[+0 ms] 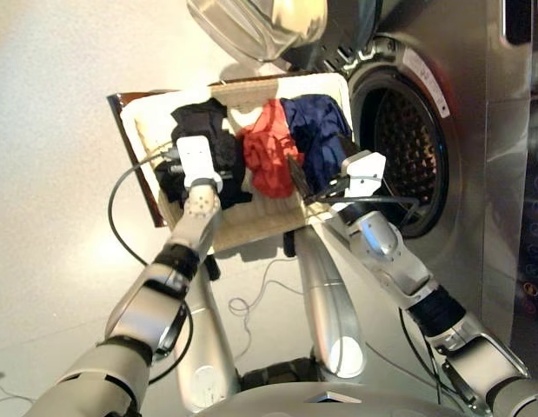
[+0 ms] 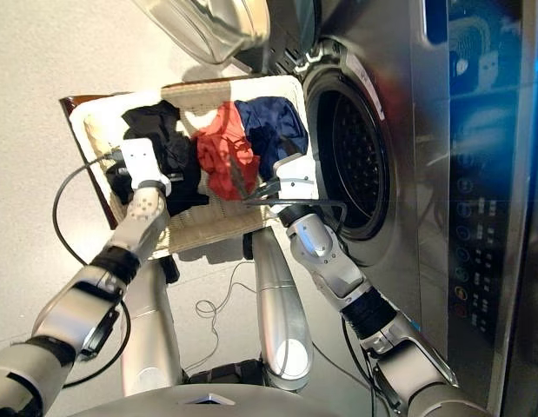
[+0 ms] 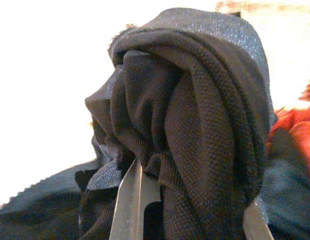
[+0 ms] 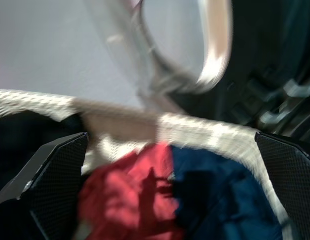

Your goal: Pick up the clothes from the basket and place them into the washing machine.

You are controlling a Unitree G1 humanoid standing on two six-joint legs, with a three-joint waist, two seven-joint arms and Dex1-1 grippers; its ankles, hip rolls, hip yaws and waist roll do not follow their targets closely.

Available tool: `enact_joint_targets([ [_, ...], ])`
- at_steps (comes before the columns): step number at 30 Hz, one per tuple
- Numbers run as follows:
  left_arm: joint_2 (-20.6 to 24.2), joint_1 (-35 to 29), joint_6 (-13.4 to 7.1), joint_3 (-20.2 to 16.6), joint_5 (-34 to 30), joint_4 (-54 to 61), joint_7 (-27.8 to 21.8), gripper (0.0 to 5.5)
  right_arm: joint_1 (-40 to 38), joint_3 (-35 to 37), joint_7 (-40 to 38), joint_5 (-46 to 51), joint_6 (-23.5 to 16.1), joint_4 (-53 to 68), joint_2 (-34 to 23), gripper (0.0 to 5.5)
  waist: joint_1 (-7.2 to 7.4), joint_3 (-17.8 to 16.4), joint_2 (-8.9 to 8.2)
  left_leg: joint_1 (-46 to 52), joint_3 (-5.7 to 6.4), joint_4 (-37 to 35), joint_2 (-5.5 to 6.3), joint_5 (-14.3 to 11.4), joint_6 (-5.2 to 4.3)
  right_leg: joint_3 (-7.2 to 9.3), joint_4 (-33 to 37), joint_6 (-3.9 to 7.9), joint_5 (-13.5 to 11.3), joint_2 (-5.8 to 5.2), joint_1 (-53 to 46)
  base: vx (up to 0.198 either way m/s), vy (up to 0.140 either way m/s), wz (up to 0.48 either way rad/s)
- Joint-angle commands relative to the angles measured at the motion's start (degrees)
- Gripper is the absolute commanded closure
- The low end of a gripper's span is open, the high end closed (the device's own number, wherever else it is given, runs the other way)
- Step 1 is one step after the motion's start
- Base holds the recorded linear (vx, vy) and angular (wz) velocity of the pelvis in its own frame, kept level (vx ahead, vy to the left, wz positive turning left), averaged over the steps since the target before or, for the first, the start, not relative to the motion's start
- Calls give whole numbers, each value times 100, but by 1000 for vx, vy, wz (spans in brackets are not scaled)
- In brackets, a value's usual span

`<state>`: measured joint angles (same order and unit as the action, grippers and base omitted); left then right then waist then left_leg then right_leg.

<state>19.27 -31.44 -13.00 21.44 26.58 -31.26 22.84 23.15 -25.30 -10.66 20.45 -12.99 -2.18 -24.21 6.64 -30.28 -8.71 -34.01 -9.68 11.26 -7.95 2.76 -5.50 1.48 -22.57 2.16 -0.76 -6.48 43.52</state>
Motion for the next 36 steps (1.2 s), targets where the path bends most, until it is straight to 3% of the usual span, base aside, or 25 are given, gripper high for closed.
enact_joint_targets([
  [1, -32, 154, -479, -196, -449, 1003, -103, 550, -136, 460, -136, -658, -118, 246, -232, 0, -144, 48, 419, 134, 25, 66, 264, -187, 31, -92, 1059, 742, -438, -292, -800, 78, 30, 105],
  [5, 279, 400, -593, -340, -660, 2091, -505, 550, 46, 526, 94, -764, 128, -240, -307, 0, -258, 48, 553, 467, 9, -137, 376, -120, 19, -82, 1210, 791, -513, -384, -1106, 29, 17, 48],
  [9, 457, 622, -654, -410, -186, 3170, -1258, 550, 116, 277, 1012, -702, 353, -27, -730, 0, -320, 48, 567, 474, 63, 7, 323, -170, 30, -98, 1090, 771, -418, -404, -1165, 0, 0, 0],
  [20, 826, 238, -374, 217, 624, 4566, -2720, 550, 1209, -368, 2348, -878, 779, 525, -1358, 0, -380, 48, 699, 547, 83, 62, 286, -194, 12, -108, 1098, 751, -357, -431, -1272, 0, 0, 0],
  [25, 882, 92, -204, 650, 1062, 4721, -3170, 550, 2062, -821, 2551, -1196, 902, 374, -1364, 0, -417, 48, 709, 618, 69, 67, 280, -196, 15, -144, 1074, 742, -352, -427, -1307, 0, 0, 0],
  [36, 791, 12, -107, 927, 1250, 4690, -3278, 550, 3014, -1102, 2374, -1260, 768, 169, -756, 0, -469, 48, 768, 608, 57, 68, 277, -181, 40, -196, 1035, 724, -335, -411, -1246, 0, 0, 0],
])
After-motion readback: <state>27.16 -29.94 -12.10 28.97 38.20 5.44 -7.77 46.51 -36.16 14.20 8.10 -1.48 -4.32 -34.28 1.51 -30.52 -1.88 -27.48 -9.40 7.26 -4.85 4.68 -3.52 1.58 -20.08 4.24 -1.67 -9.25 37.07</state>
